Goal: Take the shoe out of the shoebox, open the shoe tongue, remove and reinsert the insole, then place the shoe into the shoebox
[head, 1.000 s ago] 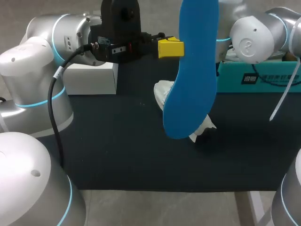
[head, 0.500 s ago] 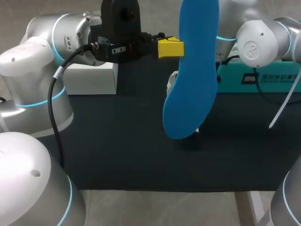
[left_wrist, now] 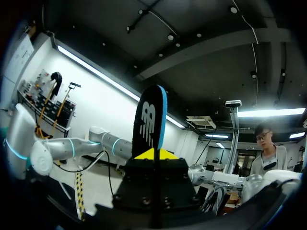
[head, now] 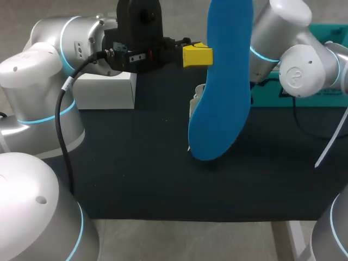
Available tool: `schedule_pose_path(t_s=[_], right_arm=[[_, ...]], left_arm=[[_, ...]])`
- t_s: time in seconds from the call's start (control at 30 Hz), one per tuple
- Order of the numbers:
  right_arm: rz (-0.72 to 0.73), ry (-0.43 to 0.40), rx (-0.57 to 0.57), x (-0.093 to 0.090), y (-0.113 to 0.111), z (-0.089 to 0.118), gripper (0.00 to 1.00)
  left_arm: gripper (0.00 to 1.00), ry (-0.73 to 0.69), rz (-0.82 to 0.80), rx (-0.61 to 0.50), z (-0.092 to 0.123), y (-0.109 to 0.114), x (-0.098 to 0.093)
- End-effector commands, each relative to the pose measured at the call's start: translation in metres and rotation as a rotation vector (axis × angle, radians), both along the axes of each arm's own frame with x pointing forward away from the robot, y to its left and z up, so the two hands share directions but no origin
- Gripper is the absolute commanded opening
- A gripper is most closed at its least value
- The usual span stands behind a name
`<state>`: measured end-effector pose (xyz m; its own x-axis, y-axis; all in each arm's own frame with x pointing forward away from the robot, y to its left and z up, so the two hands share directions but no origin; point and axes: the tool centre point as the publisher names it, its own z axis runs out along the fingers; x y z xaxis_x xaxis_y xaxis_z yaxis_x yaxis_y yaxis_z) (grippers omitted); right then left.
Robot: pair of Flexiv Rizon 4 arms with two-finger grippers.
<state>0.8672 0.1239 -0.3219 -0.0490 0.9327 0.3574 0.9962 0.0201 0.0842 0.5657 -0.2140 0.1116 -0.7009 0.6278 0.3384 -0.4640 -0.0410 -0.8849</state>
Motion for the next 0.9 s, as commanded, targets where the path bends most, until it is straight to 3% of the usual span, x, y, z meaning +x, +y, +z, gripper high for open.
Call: schedule_pose_path(t_s=[0.03, 0.3, 0.9], right_arm=[[0.043, -0.01, 0.0, 0.001, 0.0, 0.001, 0.0], [0.139, -0.046, -0.005, 0.009, -0.001, -0.003, 0.0], [0.185, 0.014, 0.008, 0.009, -0.001, -0.028, 0.0]], left_arm=[[0.0, 0.0, -0.001, -0.001, 0.0, 0.0, 0.0], [0.0, 0.0, -0.001, -0.001, 0.0, 0.0, 0.0], [0.0, 0.0, -0.001, -0.001, 0.0, 0.0, 0.0]])
